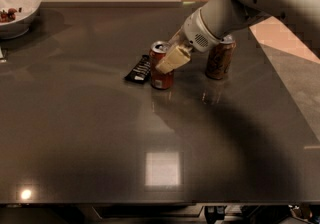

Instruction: Move coke can near rxbar chocolate

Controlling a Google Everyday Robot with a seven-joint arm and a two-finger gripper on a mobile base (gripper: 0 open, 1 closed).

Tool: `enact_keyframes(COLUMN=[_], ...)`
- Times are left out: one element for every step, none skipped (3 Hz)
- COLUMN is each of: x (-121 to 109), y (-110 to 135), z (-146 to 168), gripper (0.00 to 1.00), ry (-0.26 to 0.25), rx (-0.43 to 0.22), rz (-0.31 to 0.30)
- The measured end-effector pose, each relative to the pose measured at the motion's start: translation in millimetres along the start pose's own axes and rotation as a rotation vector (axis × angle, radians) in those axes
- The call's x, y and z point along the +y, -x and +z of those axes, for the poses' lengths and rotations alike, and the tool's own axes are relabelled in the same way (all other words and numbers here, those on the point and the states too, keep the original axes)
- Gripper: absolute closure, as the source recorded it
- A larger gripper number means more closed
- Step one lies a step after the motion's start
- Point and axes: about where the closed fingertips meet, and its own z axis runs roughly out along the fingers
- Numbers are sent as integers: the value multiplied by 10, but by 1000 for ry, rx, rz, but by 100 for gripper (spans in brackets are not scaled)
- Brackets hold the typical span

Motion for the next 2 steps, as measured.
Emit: enact_keyframes(x=[13,20], y=[8,14], z=[17,32], gripper=[35,13], ry=[4,7], rx=[0,0], rz=[-2,-3])
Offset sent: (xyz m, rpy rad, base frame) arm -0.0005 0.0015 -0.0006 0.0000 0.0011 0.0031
